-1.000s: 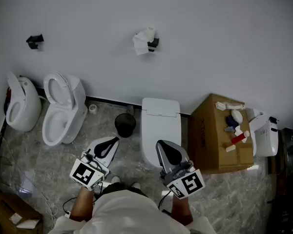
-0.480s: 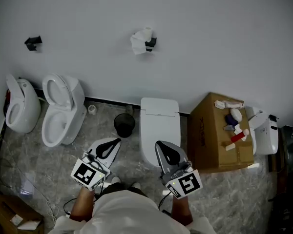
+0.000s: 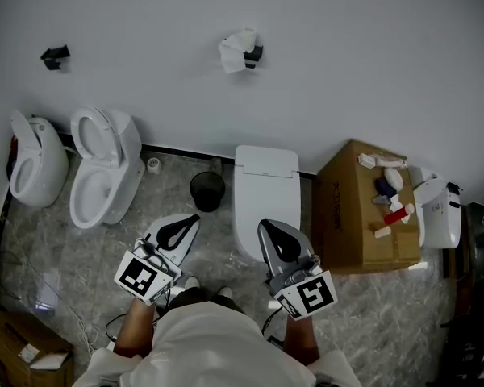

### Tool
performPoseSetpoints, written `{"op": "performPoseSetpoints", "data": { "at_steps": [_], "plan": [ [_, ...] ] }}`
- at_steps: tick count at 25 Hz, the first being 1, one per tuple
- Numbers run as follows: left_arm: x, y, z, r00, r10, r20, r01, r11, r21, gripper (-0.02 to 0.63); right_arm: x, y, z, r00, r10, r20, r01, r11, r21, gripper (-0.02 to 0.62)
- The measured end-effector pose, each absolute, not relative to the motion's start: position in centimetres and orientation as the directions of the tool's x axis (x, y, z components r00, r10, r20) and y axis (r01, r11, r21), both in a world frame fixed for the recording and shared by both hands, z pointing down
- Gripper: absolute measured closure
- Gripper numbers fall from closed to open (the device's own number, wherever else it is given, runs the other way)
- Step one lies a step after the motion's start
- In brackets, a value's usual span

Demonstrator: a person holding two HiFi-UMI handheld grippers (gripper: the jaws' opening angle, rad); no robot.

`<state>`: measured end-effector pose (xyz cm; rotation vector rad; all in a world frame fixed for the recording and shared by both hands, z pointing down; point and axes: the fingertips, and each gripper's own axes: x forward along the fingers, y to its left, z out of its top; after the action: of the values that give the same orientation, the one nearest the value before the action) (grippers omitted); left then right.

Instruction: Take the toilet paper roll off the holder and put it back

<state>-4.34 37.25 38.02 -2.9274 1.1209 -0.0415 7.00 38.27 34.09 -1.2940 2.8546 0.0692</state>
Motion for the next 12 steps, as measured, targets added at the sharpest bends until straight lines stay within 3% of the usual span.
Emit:
{"op": "performPoseSetpoints", "data": {
  "at_steps": [12],
  "plan": [
    [-4.42,37.68,37.71,0.737,-0.676,0.001,-0.676,-0.737,-0.020,0.607,7.32,38.57,34.12,-0.647,-0.762,-0.027,-0.763,0.646,0.027,0.591]
  ]
}}
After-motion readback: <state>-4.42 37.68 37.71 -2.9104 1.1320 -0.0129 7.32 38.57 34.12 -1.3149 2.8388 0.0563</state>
